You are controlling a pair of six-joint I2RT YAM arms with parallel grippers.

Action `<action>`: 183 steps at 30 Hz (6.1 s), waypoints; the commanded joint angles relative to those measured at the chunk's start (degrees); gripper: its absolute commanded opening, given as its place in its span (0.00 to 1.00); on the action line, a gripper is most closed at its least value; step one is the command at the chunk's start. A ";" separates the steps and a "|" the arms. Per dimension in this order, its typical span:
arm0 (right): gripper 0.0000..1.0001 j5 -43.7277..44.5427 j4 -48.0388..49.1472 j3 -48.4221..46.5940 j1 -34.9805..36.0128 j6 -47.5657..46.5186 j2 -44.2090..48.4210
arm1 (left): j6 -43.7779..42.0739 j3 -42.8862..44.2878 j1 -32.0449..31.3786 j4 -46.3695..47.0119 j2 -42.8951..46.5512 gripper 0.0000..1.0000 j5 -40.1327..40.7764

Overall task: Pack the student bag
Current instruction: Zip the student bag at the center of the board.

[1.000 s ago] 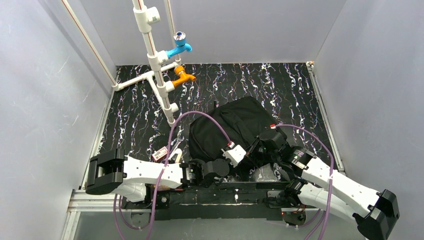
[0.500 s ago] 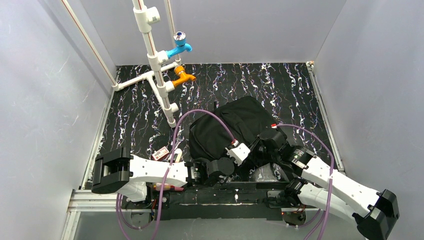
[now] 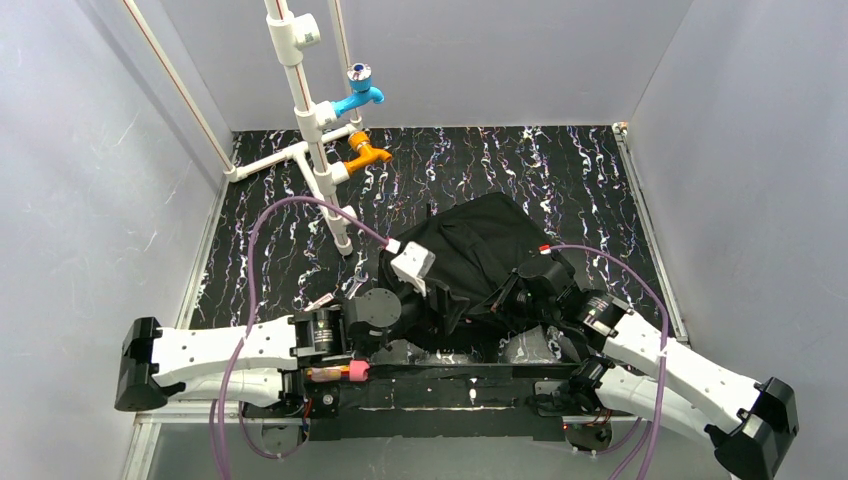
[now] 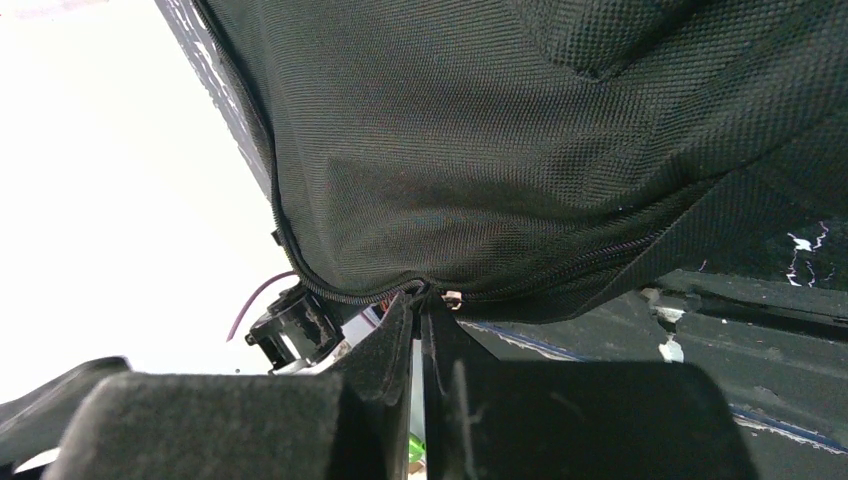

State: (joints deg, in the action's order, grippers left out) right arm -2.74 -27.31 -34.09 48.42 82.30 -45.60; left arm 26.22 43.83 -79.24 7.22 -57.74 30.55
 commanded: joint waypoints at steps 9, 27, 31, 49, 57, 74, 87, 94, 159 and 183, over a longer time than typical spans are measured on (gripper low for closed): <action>0.11 1.02 3.52 -1.98 0.18 7.44 0.59 | -1.50 3.89 2.46 -4.76 -10.86 0.30 -5.50; 0.12 3.68 3.89 -3.80 0.18 7.39 -1.12 | -1.87 1.74 2.48 -2.73 -13.73 0.26 -10.70; 0.12 3.19 4.65 -3.89 0.18 7.28 -2.01 | -2.90 1.86 3.30 0.02 -15.22 0.27 -11.13; 0.14 3.39 6.32 -3.71 0.18 6.78 -1.17 | -3.52 3.98 6.65 6.33 -21.97 0.08 -15.01; 0.84 22.36 -15.20 -10.95 0.18 -12.12 1.17 | -1.39 0.42 6.65 8.87 -18.92 0.00 -11.48; 0.80 18.35 -3.91 8.46 0.05 3.90 9.96 | 3.49 -5.43 6.64 18.34 -19.45 0.00 -16.20; 0.01 21.48 -2.77 6.00 -23.59 -12.65 1.58 | 8.83 -14.00 6.65 19.80 -13.28 0.00 -4.75; 0.01 10.02 2.12 -0.58 -44.60 -30.76 -12.30 | 7.19 -22.51 6.96 20.42 -2.13 0.00 2.61; 0.42 -8.27 -7.88 -16.25 -48.60 -54.61 -18.00 | 31.64 -0.16 16.49 26.36 -28.50 0.47 -46.80; 0.69 5.65 -15.55 -21.54 -46.84 -61.83 -18.61 | 27.79 3.12 16.95 22.52 -33.83 0.00 -44.49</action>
State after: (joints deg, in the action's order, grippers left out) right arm -6.31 -37.76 -48.56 -0.49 26.06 -63.77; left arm 56.12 45.93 -62.74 30.33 -91.68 -14.33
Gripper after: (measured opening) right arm 0.618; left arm 0.013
